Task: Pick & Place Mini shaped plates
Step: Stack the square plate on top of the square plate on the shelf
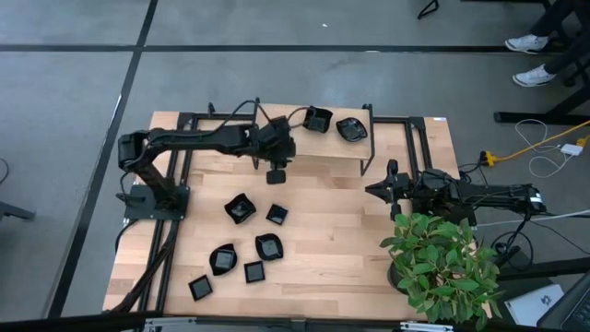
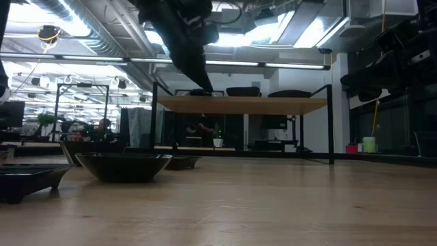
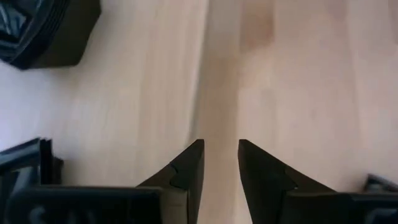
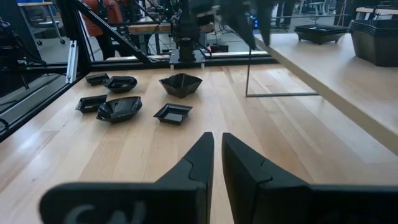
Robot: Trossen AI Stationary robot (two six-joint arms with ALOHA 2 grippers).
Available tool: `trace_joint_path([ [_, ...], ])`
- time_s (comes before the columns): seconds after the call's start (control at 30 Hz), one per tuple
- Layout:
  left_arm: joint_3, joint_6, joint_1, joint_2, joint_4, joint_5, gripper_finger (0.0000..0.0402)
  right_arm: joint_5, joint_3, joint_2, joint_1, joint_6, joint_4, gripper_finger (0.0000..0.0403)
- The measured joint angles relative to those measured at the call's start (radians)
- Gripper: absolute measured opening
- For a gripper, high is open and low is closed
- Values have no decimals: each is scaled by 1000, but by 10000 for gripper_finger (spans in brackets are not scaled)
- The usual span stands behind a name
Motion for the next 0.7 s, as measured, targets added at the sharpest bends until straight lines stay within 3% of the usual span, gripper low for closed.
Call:
trace_joint_path([
  [0.7,-55,-269,-429,-48,-24,-160,93,0,0,0,0,0,0,34],
])
